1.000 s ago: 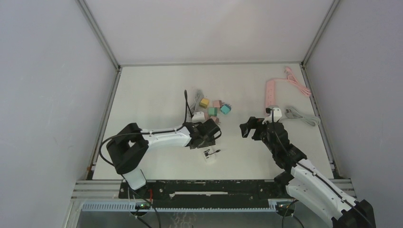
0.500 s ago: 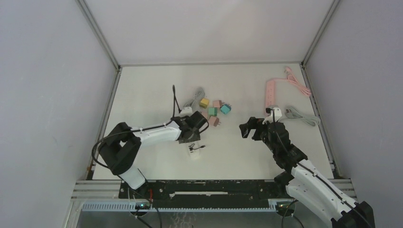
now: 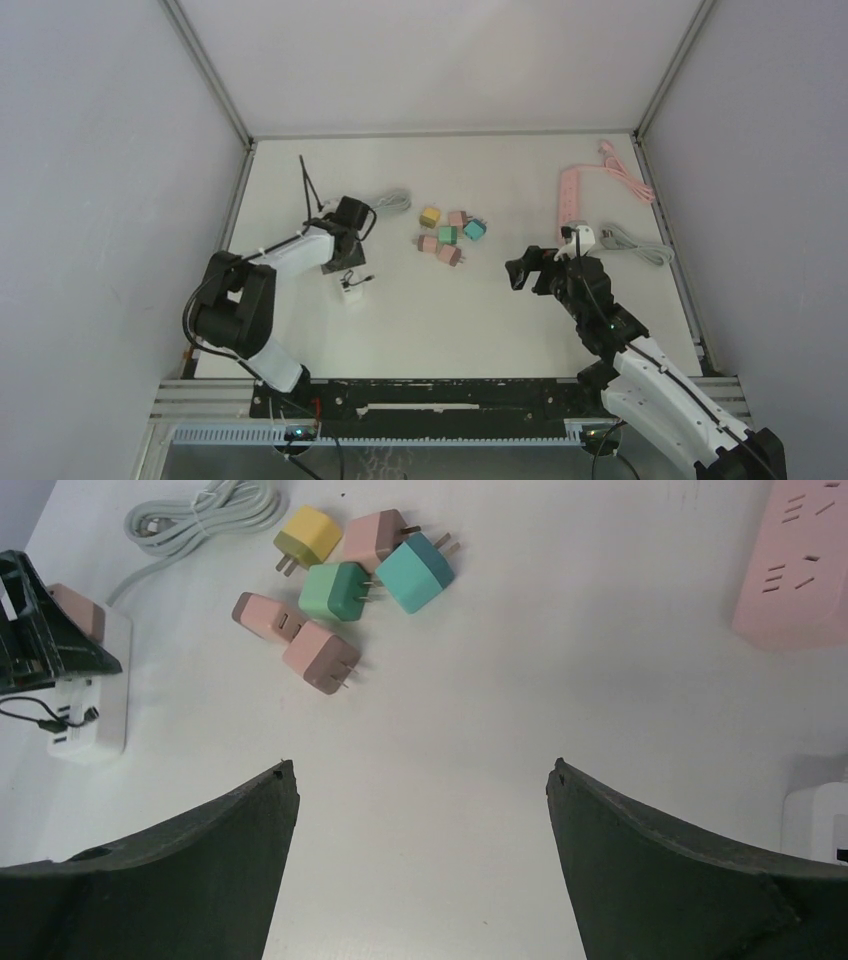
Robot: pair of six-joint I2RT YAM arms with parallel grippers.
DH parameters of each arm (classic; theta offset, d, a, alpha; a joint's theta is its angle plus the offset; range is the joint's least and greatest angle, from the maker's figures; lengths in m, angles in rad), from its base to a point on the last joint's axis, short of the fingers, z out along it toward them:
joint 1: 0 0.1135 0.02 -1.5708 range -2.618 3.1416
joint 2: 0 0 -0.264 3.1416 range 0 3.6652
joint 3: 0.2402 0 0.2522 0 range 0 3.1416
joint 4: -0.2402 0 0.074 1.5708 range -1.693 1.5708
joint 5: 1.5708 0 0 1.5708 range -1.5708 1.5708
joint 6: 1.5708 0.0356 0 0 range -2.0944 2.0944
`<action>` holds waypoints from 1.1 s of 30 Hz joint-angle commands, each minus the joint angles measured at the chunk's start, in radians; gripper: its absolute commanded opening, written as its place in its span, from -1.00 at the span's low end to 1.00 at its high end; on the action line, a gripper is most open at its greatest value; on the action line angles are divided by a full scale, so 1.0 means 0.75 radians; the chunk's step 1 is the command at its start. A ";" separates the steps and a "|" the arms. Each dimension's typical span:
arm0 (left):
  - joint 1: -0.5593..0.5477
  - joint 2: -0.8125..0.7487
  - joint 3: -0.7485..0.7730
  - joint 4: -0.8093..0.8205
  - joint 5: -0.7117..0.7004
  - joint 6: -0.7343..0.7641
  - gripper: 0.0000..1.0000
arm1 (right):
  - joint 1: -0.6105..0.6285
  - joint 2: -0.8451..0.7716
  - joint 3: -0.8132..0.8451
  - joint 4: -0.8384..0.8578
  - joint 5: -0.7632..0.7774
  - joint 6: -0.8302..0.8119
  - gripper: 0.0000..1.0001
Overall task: Insert the plug
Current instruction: Move the socket to the center of the board.
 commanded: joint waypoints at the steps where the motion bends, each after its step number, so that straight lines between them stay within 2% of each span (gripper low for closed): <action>1: 0.190 0.064 0.126 0.045 -0.019 0.128 -0.11 | -0.028 0.001 0.010 0.059 -0.036 -0.009 0.98; 9: 0.384 0.238 0.356 -0.018 0.066 0.182 -0.05 | -0.067 0.056 0.051 0.055 -0.113 -0.007 0.98; 14: 0.401 0.211 0.317 -0.015 0.058 0.166 0.23 | -0.110 0.071 0.067 0.038 -0.164 0.026 1.00; 18: 0.400 0.139 0.264 -0.014 0.028 0.132 0.44 | -0.142 0.070 0.121 -0.034 -0.132 0.158 1.00; 23: 0.400 -0.018 0.218 -0.055 -0.003 0.075 0.62 | -0.162 0.060 0.285 -0.226 -0.189 0.184 1.00; 26: 0.400 -0.186 0.183 -0.091 -0.014 0.041 0.67 | -0.163 0.010 0.322 -0.269 -0.213 0.249 1.00; 30: 0.400 -0.450 0.125 -0.117 -0.040 0.019 0.73 | -0.167 -0.067 0.325 -0.279 -0.332 0.201 1.00; 33: 0.399 -0.648 0.111 -0.148 -0.028 0.033 0.79 | -0.174 -0.106 0.338 -0.324 -0.309 0.182 1.00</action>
